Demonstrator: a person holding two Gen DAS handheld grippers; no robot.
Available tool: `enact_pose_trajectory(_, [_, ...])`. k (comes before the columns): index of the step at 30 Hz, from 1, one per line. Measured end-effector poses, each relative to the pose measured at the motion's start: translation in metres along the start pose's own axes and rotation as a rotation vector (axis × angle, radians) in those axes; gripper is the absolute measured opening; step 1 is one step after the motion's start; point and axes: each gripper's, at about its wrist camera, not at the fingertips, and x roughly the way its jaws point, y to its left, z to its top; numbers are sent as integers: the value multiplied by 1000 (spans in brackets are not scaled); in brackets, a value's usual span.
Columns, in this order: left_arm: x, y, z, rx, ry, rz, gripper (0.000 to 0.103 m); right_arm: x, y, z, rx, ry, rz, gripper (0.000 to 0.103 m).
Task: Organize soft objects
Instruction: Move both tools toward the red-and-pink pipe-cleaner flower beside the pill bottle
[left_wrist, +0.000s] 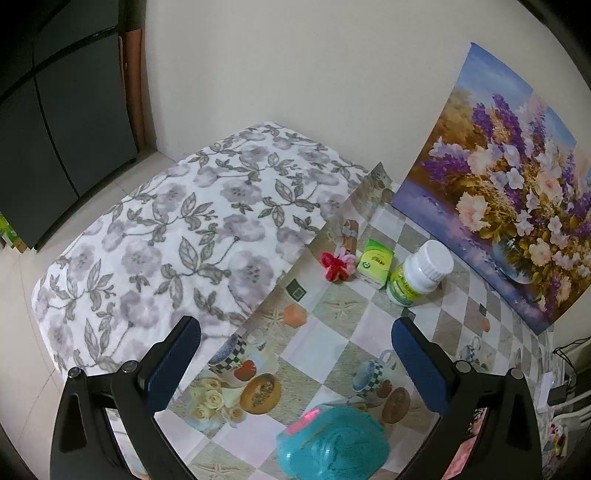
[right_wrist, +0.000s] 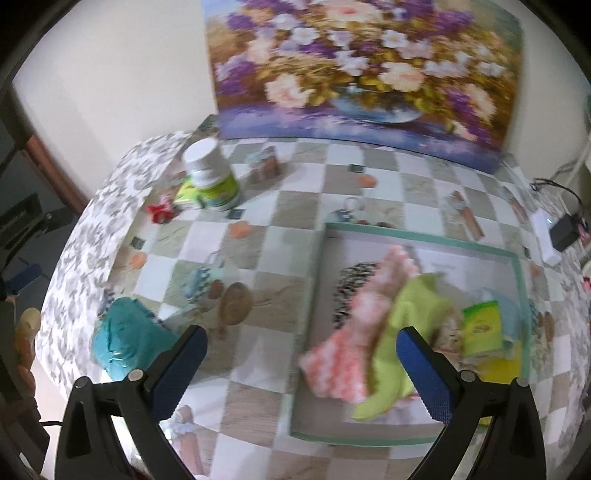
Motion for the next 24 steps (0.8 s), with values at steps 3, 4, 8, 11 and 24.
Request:
enact_pose_trajectory(3, [2, 9, 1, -16, 7, -7, 103, 5, 14, -1, -27, 1, 14, 103])
enact_pose_trajectory(4, [3, 11, 1, -20, 8, -11, 103, 6, 16, 0, -32, 3, 16, 103])
enact_pose_trajectory(8, [6, 12, 4, -5, 13, -38, 103, 13, 21, 0, -40, 11, 22, 103])
enact_pose_trajectory(11, [12, 13, 5, 26, 14, -54, 103, 17, 23, 2, -38, 15, 27, 103])
enact_pose_trajectory(24, [49, 5, 35, 161, 120, -194, 103, 32, 26, 20, -48, 12, 63, 103])
